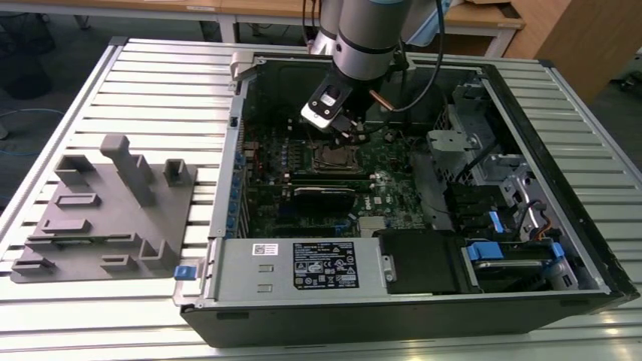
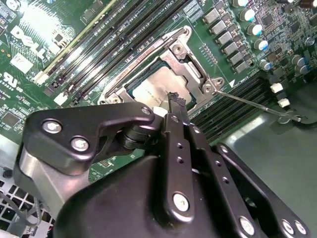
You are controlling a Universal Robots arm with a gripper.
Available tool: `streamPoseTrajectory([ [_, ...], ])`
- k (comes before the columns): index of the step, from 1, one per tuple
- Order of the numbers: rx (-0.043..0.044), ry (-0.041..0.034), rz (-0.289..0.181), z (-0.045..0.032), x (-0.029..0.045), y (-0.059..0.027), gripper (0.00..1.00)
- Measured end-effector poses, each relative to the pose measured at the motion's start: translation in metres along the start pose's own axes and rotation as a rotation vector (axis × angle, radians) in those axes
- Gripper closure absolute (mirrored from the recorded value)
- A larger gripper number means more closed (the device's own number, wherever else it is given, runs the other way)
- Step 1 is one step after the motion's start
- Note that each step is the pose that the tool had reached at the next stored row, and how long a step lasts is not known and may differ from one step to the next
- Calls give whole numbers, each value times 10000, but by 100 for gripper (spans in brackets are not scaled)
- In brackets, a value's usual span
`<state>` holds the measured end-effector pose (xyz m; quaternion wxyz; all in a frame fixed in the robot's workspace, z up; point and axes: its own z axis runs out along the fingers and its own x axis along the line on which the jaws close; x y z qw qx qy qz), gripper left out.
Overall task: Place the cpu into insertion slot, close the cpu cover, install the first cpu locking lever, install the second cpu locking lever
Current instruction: 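Close the cpu cover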
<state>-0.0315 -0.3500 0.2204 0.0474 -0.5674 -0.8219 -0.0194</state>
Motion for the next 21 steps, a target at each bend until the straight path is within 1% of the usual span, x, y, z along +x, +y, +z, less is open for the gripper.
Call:
streamPoseTrajectory([
  [4,2,-1,-16,0,0,0,89],
  [6,17,-2,-174,1,0,0,89],
  [21,287,-63,-2861,6,-1,0,89],
])
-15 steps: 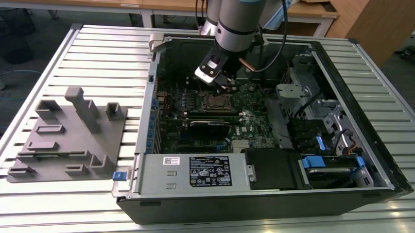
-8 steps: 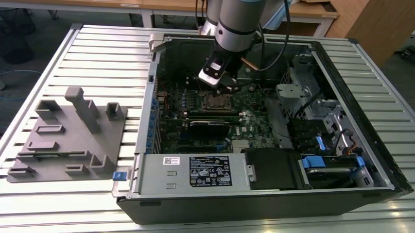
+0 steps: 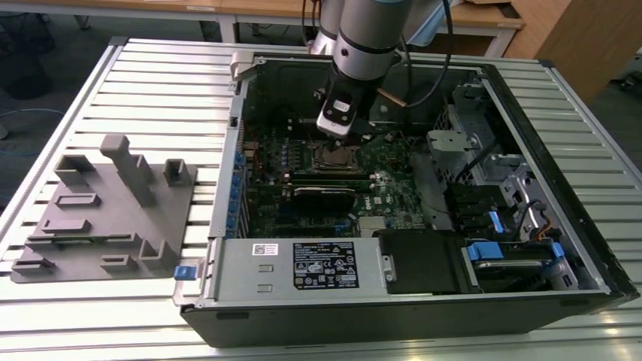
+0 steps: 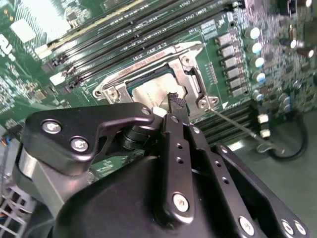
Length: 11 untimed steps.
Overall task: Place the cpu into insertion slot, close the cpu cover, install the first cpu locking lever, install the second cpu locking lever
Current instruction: 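Close the cpu cover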
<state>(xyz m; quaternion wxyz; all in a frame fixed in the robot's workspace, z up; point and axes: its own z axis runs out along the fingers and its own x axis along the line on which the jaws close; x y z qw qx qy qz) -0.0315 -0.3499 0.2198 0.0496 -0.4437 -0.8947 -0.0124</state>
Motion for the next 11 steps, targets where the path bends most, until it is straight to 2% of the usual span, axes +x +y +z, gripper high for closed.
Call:
streamPoseTrajectory([
  [6,109,-24,-1079,3,0,0,89],
  [11,123,-26,-1214,3,0,0,89],
])
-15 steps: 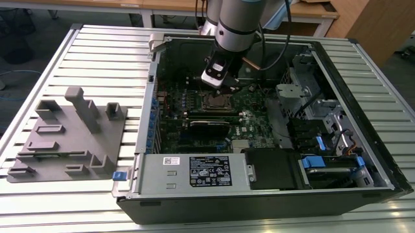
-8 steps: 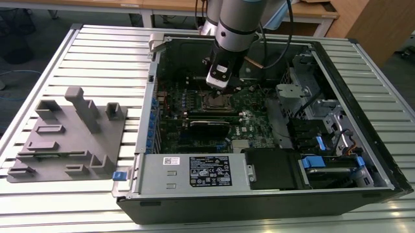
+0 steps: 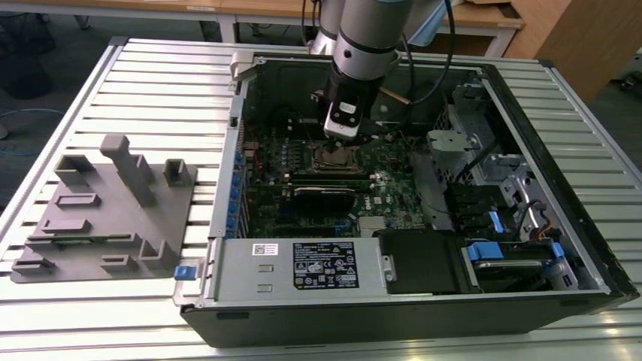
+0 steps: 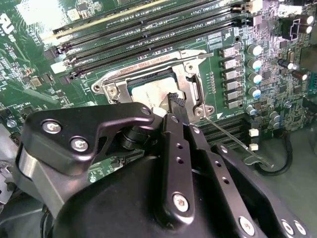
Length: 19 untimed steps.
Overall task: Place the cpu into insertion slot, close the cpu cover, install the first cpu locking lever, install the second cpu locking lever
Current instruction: 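Close the cpu cover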
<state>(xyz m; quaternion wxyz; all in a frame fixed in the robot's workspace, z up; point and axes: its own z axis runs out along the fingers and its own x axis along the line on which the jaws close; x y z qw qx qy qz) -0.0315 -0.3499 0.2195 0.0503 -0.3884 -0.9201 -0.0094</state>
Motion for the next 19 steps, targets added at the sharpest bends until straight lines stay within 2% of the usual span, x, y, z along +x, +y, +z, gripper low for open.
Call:
streamPoseTrajectory([
  [5,13,-3,-153,1,0,1,89],
  [15,195,-44,-1959,7,-1,0,89],
  [19,237,-72,-2600,10,-1,0,89],
])
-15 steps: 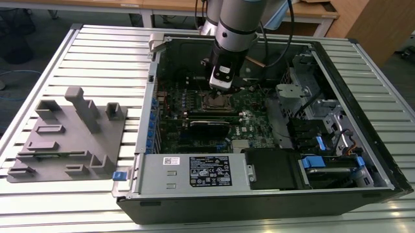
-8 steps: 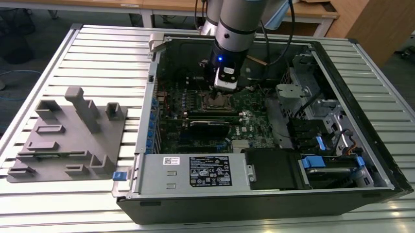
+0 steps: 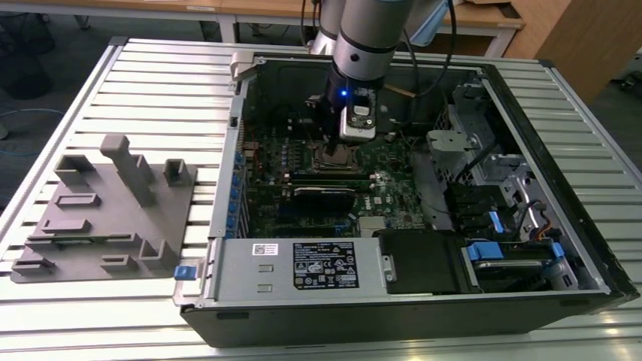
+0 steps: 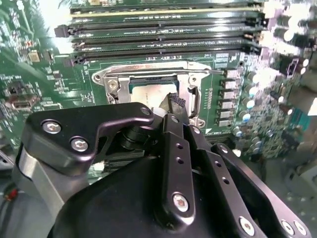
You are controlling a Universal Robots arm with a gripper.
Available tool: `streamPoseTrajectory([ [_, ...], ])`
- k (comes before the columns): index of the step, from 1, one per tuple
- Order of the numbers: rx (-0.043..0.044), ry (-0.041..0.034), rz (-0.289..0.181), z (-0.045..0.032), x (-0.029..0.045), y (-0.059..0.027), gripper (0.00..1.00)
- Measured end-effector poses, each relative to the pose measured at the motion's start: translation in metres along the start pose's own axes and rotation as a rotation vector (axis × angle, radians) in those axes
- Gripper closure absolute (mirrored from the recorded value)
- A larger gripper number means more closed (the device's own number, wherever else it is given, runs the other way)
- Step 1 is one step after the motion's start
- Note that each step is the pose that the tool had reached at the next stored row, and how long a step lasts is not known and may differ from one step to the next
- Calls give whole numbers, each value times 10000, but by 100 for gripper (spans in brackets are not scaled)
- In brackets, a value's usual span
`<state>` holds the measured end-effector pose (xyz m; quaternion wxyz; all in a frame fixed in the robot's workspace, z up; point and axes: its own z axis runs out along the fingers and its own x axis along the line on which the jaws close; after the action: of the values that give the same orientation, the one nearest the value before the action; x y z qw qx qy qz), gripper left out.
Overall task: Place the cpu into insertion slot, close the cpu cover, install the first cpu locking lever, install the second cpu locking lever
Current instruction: 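Close the cpu cover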
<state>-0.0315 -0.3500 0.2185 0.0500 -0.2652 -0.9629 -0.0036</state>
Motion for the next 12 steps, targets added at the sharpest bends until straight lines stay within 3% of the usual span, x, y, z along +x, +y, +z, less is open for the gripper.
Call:
streamPoseTrajectory([
  [12,13,-163,-1673,12,0,0,89],
])
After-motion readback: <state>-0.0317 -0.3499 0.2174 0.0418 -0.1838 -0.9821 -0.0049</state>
